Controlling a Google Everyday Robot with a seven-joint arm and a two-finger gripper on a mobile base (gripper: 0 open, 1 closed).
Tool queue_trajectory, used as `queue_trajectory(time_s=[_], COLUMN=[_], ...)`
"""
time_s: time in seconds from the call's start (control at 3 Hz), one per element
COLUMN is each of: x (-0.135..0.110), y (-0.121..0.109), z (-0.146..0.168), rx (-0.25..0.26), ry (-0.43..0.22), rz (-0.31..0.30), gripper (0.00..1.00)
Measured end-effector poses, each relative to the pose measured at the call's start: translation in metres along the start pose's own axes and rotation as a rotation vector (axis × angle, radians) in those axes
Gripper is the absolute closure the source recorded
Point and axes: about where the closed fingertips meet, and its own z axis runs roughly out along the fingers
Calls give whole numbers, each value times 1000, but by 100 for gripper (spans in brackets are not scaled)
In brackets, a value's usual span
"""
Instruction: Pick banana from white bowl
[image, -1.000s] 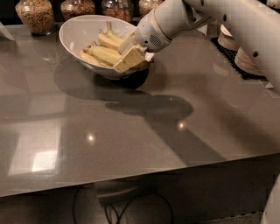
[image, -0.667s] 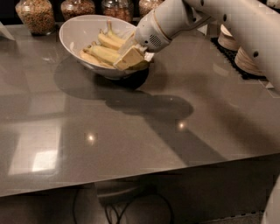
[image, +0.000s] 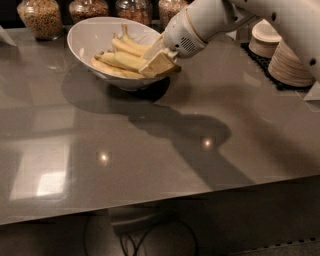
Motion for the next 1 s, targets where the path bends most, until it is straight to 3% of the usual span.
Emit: queue_trajectory(time_s=[0.67,1.0], x=[-20,-17], y=[3,26], z=[-60,-79], rx=[127,118], ry=[-39,-75], rz=[-49,-52], gripper=[100,100])
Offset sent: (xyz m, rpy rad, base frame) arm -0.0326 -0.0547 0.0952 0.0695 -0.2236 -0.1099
